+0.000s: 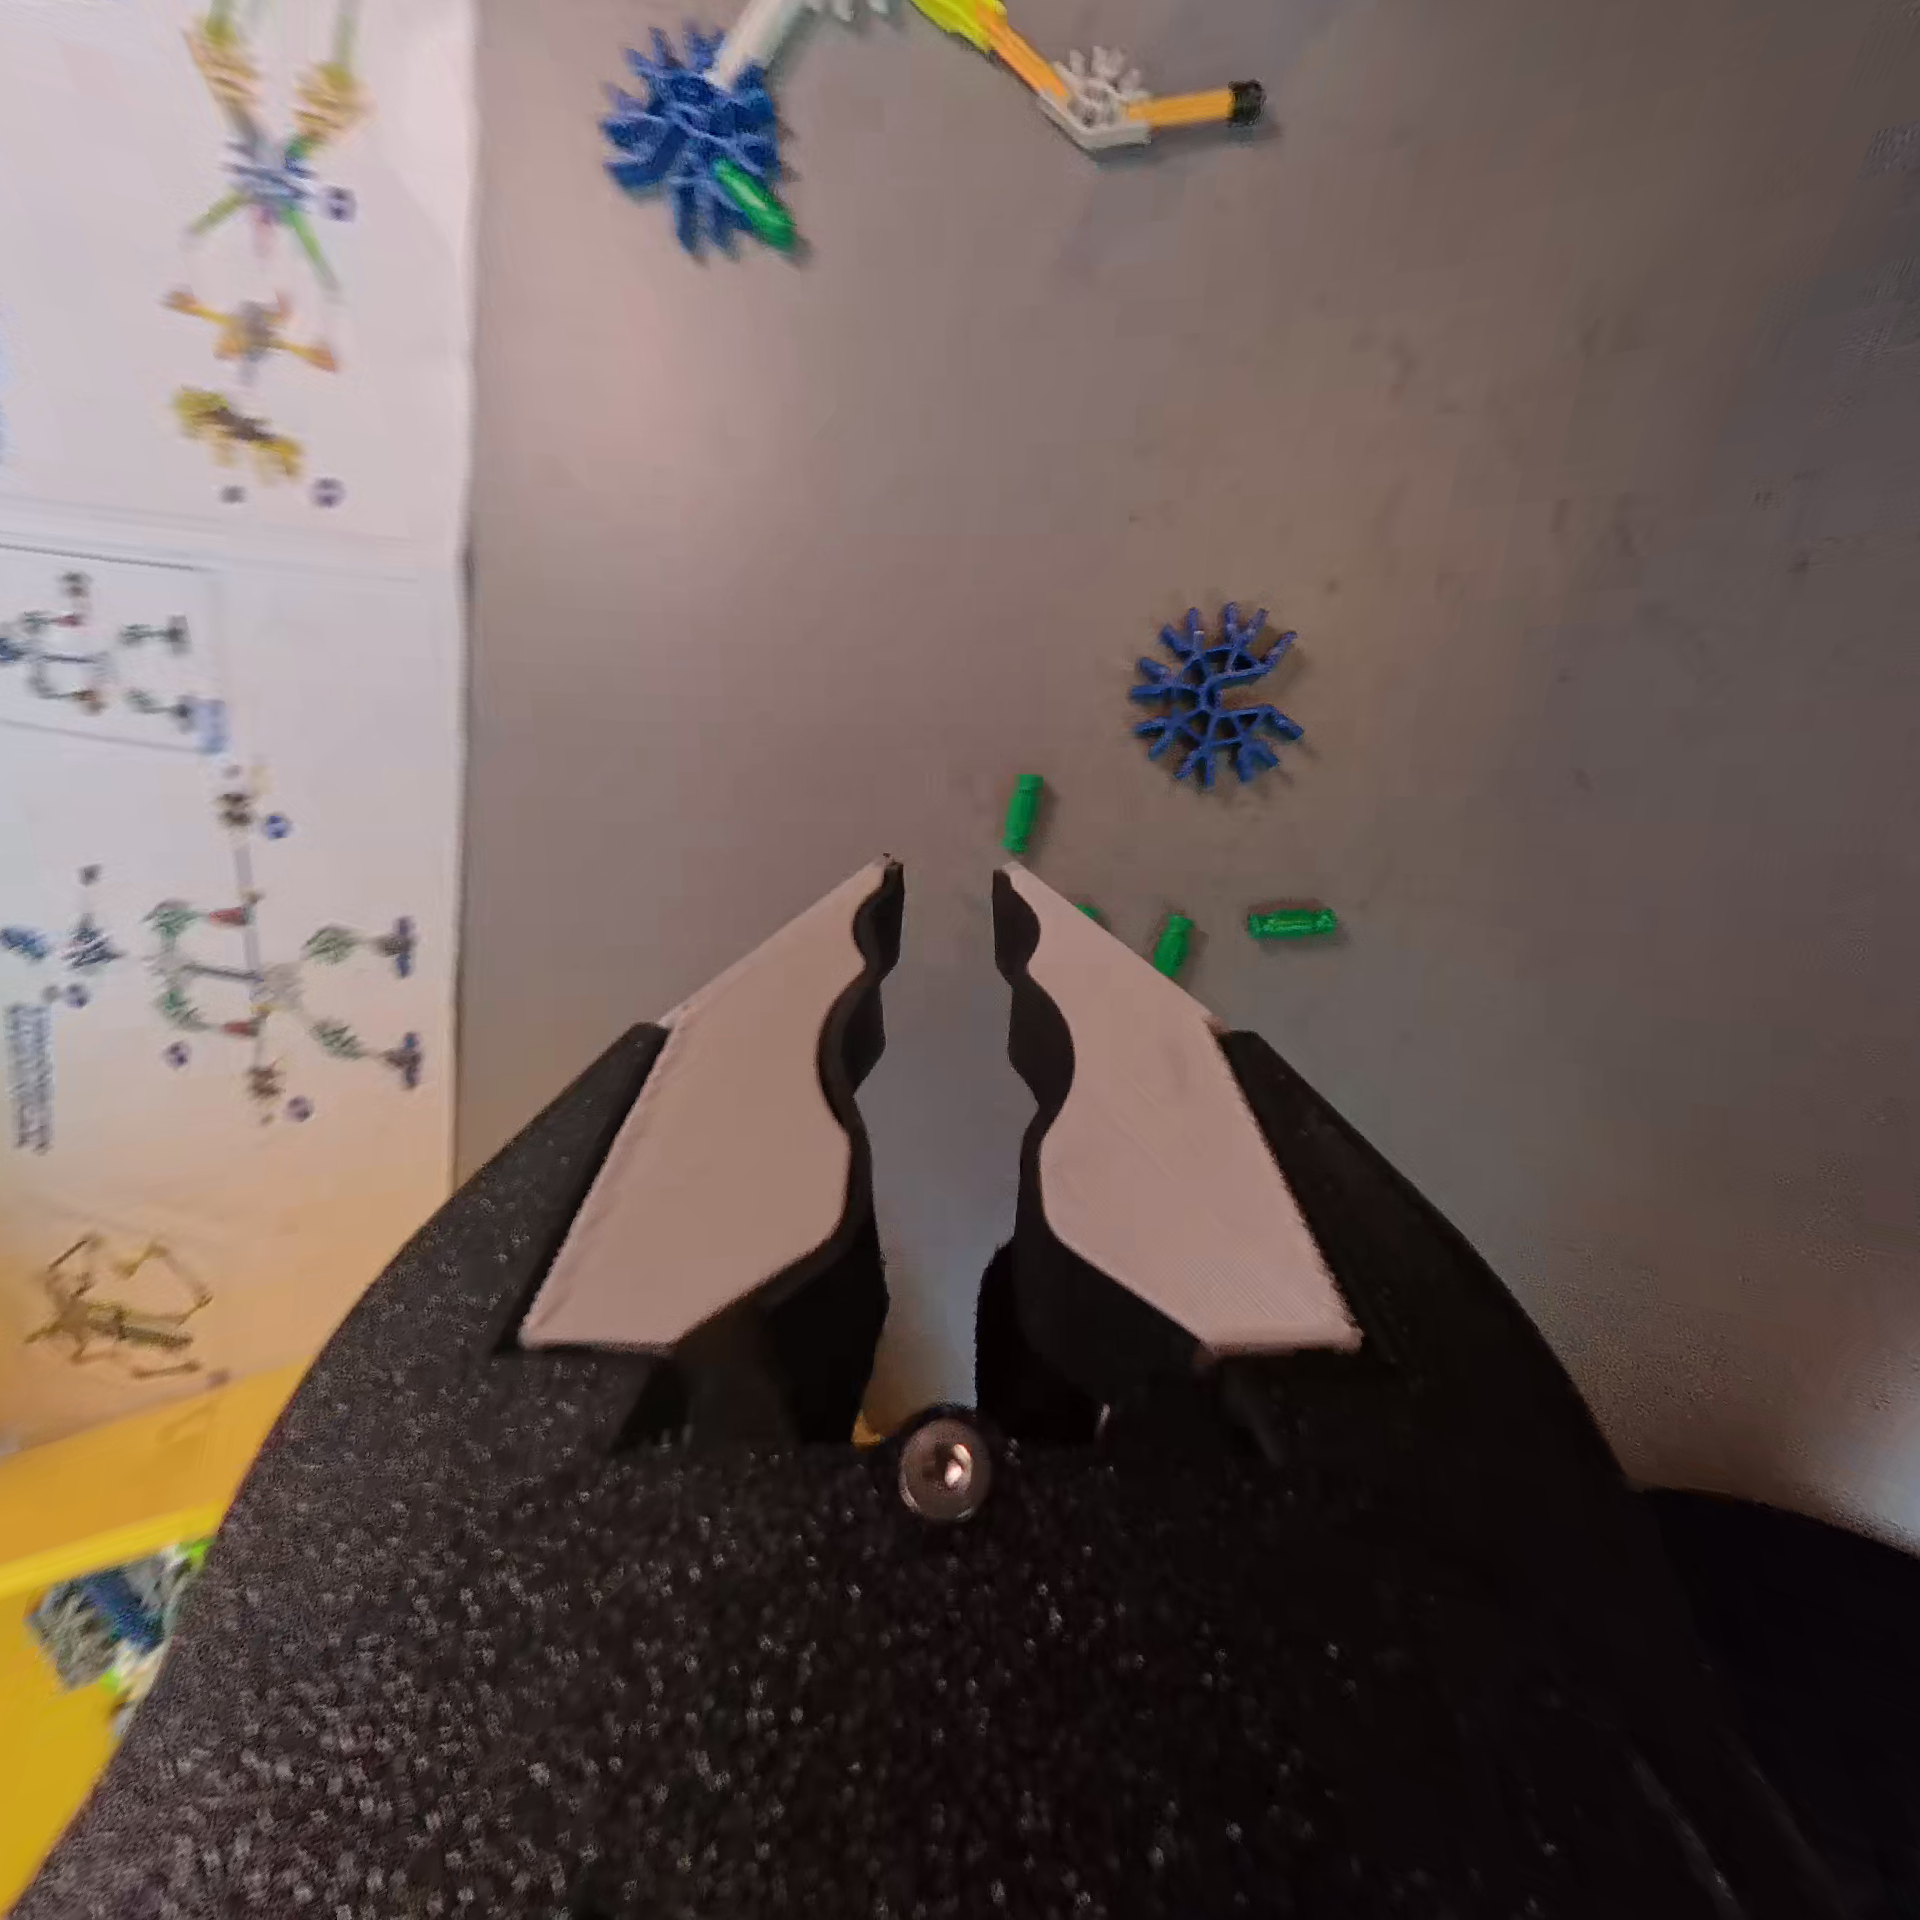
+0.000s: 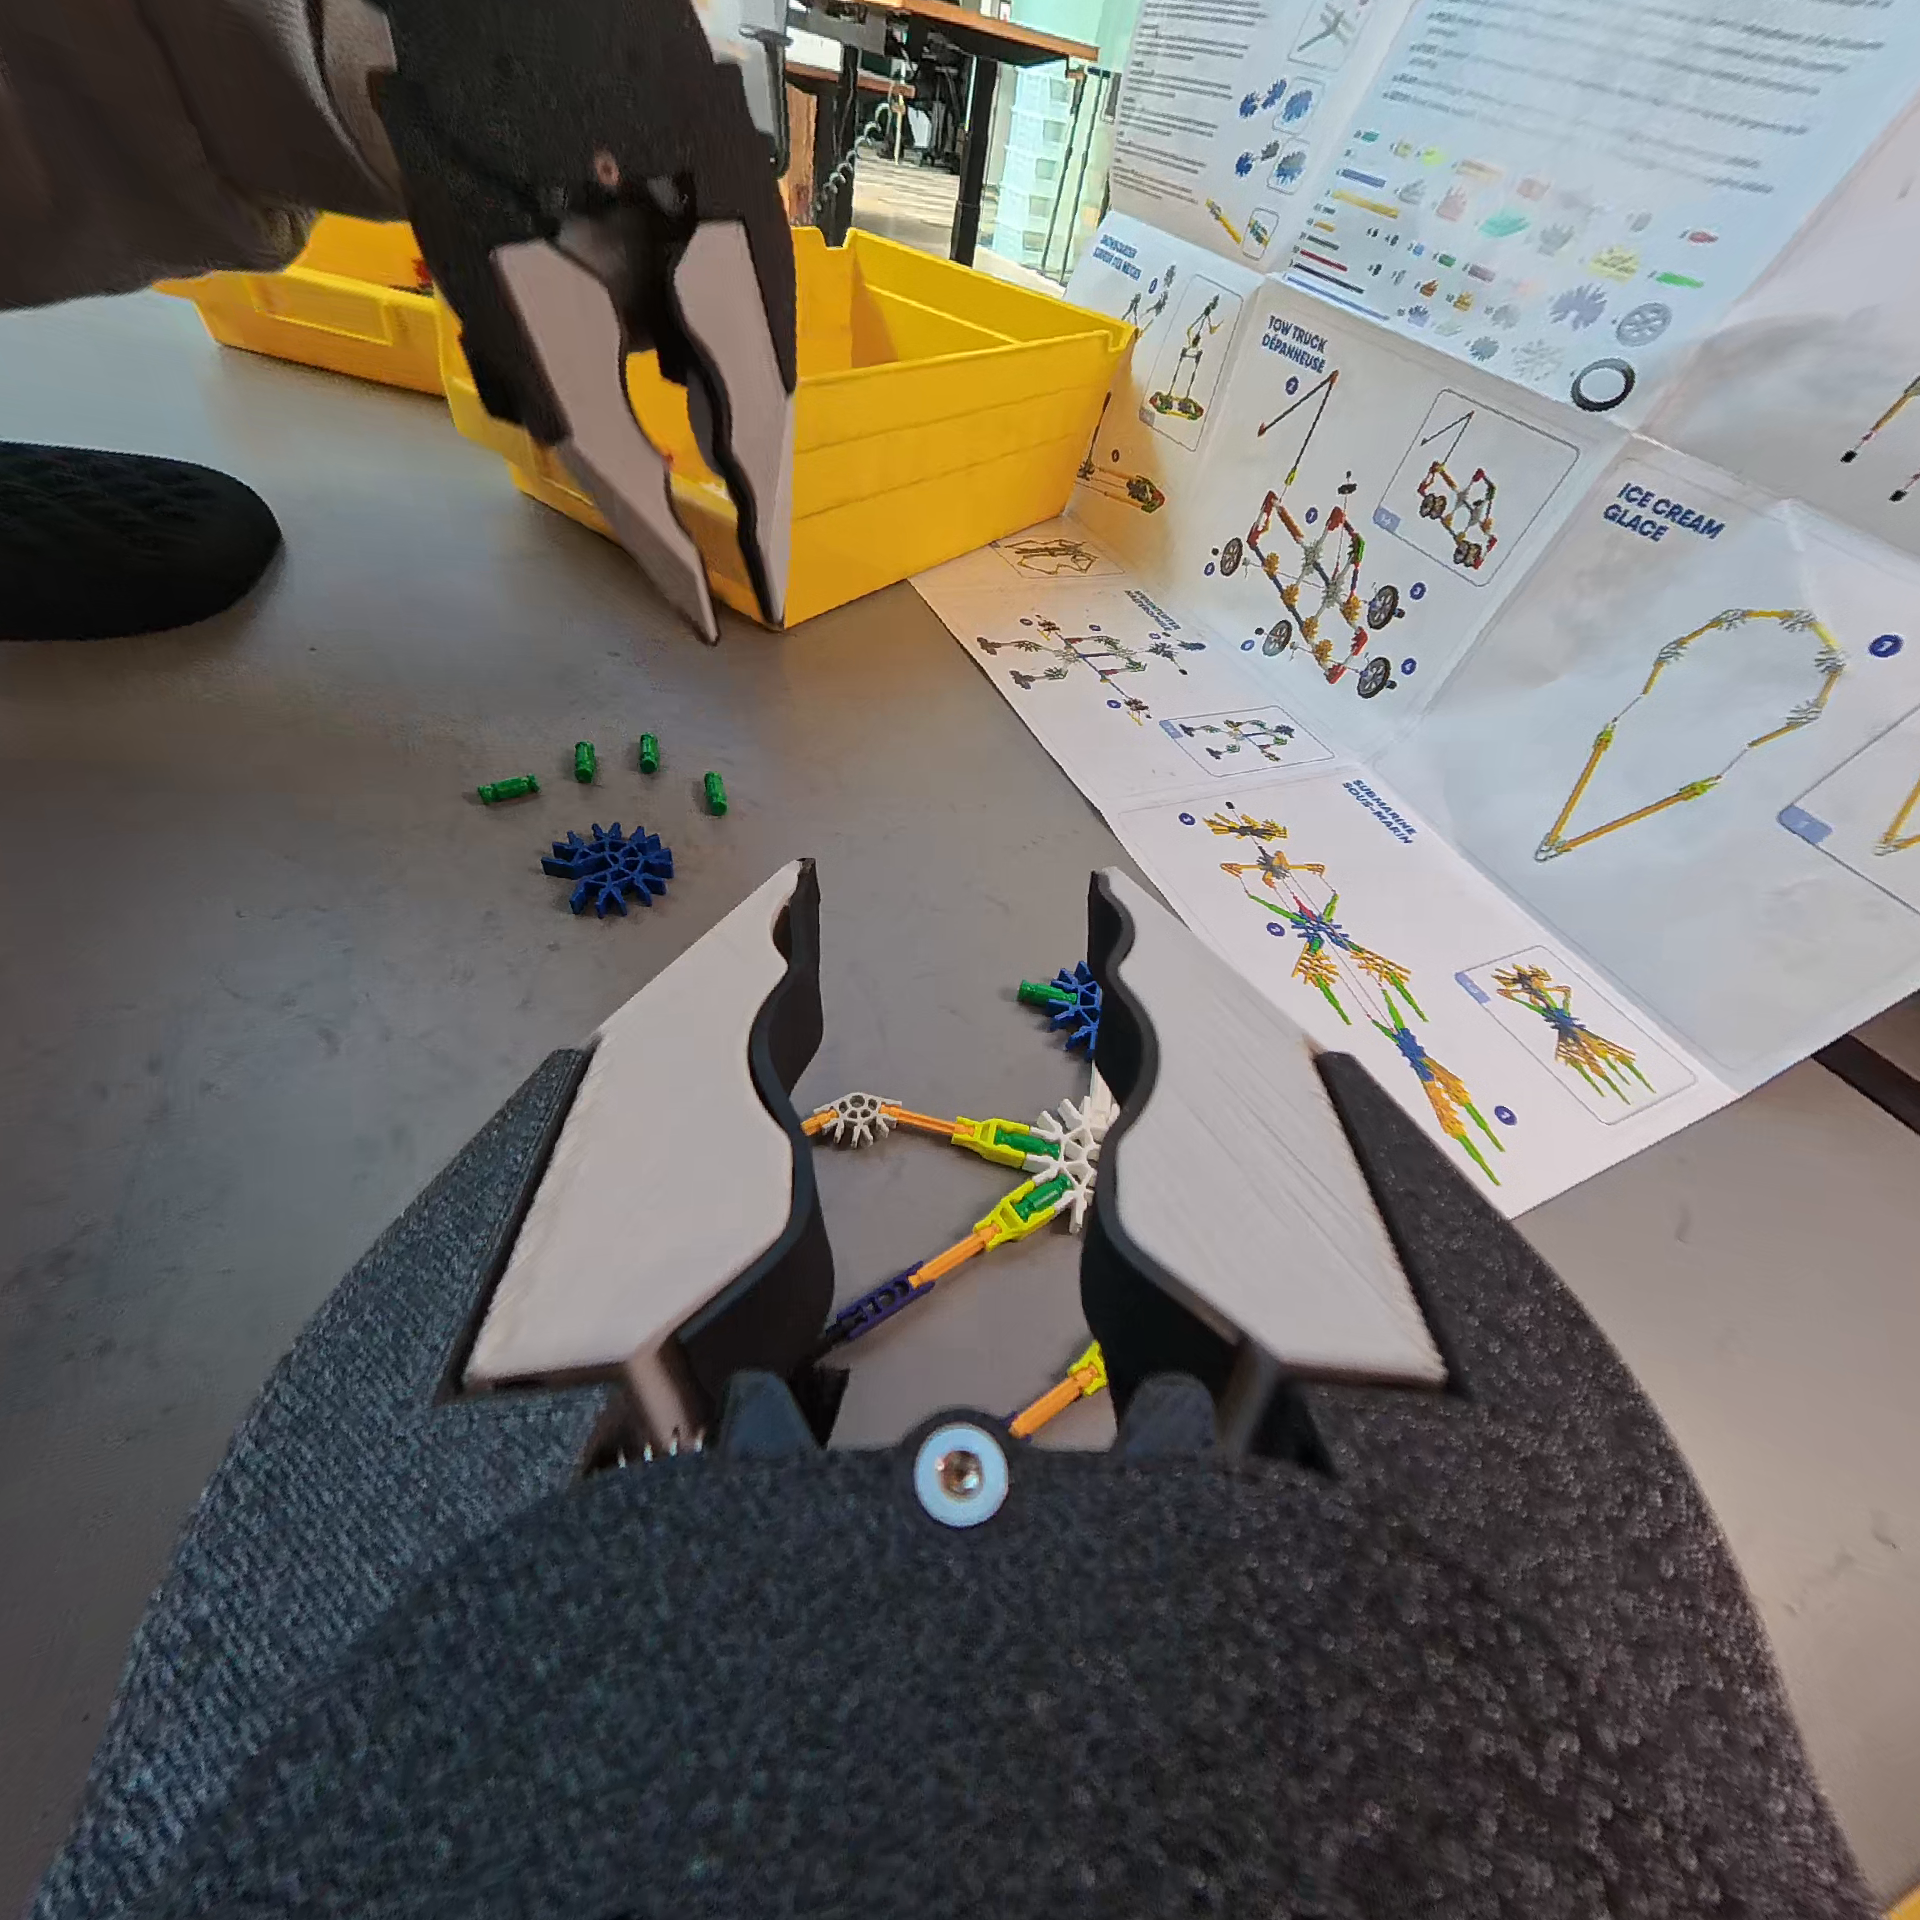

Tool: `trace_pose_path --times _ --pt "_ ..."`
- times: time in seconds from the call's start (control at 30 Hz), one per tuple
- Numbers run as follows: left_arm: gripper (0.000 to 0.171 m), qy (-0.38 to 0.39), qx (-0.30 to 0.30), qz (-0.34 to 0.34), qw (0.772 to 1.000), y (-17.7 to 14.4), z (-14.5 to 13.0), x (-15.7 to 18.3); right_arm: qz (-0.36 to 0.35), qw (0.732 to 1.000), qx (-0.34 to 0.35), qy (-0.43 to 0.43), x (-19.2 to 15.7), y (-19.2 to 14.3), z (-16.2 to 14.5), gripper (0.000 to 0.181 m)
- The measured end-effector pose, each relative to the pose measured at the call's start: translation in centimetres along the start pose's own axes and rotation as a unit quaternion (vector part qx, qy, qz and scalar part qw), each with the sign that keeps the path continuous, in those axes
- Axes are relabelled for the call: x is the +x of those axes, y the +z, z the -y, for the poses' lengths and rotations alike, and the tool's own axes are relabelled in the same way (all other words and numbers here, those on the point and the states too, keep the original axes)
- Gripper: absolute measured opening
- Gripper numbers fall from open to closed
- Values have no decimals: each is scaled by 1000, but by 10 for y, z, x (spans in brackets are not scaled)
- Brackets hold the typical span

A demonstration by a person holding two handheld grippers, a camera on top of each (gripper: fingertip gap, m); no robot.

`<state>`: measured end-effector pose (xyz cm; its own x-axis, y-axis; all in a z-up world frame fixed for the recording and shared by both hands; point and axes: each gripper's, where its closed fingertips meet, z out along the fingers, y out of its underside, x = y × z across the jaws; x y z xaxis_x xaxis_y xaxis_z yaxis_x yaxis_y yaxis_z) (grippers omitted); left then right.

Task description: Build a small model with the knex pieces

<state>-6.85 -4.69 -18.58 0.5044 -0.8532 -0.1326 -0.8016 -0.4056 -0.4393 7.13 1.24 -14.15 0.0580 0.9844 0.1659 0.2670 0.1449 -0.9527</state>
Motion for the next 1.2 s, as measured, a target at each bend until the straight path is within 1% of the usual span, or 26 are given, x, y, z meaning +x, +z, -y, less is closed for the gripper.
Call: trace_pose_path --times 0.07,0.1,0.17,0.2,0.27,0.33,0.37,0.43,0.53,0.63,0.77,0.8,0.9,1.0,1.2 --pt "17 -54 44 55 996 -42 -3 -44 1 1000 2 4 1 -1 1 50" --pt "17 -89 57 88 990 -63 -13 -72 1 1000 3 6 1 -1 1 50" --pt "17 -165 50 148 974 -95 -50 -127 3 1000 2 6 1 0 0 50" --pt "18 -210 35 169 962 -103 -75 -151 4 1000 1 5 0 0 0 50" --pt "18 -278 -4 200 940 -107 -124 -188 4 1000 0 4 0 0 0 50" --pt "18 -312 -41 206 927 -96 -161 -208 2 1000 0 6 1 0 0 51" --pt "16 -321 -57 207 922 -88 -174 -215 0 1000 2 9 2 0 0 50" --pt "16 -326 -82 203 920 -72 -188 -223 -3 1000 7 19 5 -2 1 50" --pt "14 -315 -110 198 922 -52 -196 -234 -4 999 14 37 10 -3 3 50" --pt "13 -315 -113 181 925 -34 -194 -241 -4 999 21 49 13 -5 4 50" --pt "9 -308 -123 169 928 -20 -194 -245 -3 998 23 54 14 -6 5 50" --pt "7 -302 -125 166 930 -18 -194 -244 -3 998 23 55 14 -6 5 50" --pt "6 -290 -120 165 935 -19 -191 -243 -3 998 25 57 15 -6 5 50" --pt "6 -280 -109 146 942 -22 -186 -236 -2 998 25 58 15 -6 5 50" --pt "5 -264 -121 134 947 -20 -193 -226 -1 998 24 56 14 -6 5 50"
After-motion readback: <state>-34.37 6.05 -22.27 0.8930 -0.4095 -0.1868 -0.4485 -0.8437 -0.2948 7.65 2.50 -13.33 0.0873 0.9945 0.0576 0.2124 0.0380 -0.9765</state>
